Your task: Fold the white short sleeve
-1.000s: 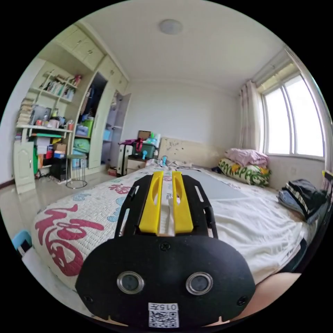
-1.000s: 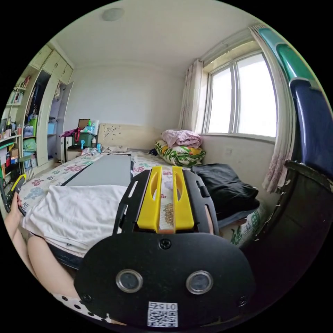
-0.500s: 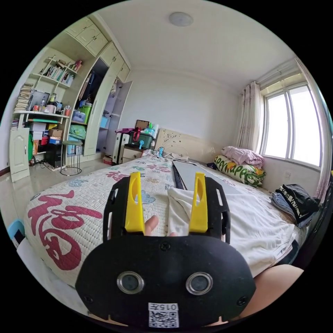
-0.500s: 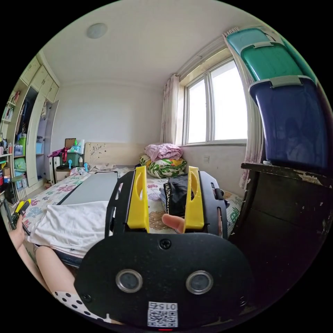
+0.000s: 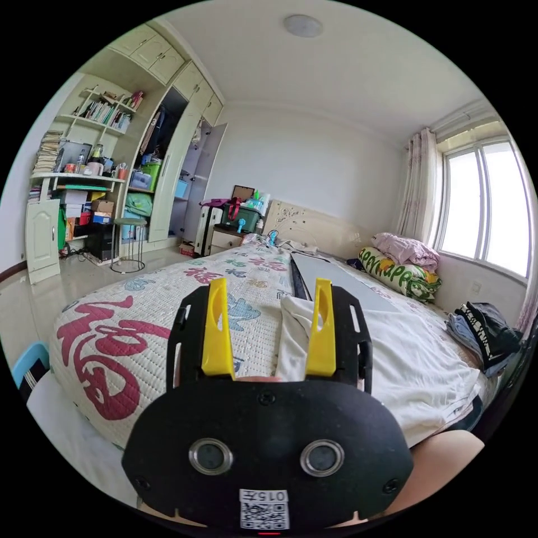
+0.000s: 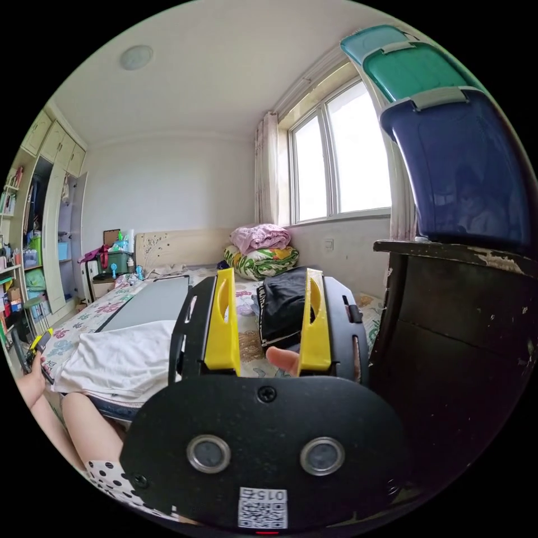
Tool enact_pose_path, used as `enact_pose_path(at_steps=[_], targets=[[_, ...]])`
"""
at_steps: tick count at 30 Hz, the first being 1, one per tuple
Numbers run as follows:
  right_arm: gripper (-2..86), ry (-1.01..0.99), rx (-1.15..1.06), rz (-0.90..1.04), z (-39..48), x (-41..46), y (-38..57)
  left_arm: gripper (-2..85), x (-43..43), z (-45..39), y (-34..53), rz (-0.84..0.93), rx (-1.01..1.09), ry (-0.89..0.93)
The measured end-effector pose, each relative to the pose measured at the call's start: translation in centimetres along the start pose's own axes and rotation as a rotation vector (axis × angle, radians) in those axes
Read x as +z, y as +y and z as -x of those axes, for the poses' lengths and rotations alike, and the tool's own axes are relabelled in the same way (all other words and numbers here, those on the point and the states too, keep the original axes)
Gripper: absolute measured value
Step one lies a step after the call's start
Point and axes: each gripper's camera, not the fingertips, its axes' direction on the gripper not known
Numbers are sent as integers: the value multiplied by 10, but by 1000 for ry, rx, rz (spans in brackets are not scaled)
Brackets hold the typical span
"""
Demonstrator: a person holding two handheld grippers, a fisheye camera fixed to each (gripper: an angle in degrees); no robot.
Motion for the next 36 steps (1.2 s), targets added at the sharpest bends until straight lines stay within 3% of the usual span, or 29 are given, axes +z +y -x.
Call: enact_pose_path(at_steps=[6,9,14,19,23,29,33,36], targets=[[147,-99,-9,61,-14,42,20,177,28,25,-20,89,-83,22],[119,-275,-25,202,1,75,25,160,53,46,-33,195,-187,107],[87,-738,-205,412,83,131,44,108,73,52,-62,149,-142,280],[86,-997,-396,502,191,149,78,105,113,72,-95,306,-151,302],[99,-1204,-535,587,282,151,105,102,174,109,-118,498,-305,333],[110,-1300,-699,675,372,150,130,103,259,129,-154,528,-294,300],[106,-1285,-771,743,398,156,144,108,316,136,-156,605,-361,435],[105,-1257,-837,772,410,155,148,113,327,134,-177,587,-280,342]])
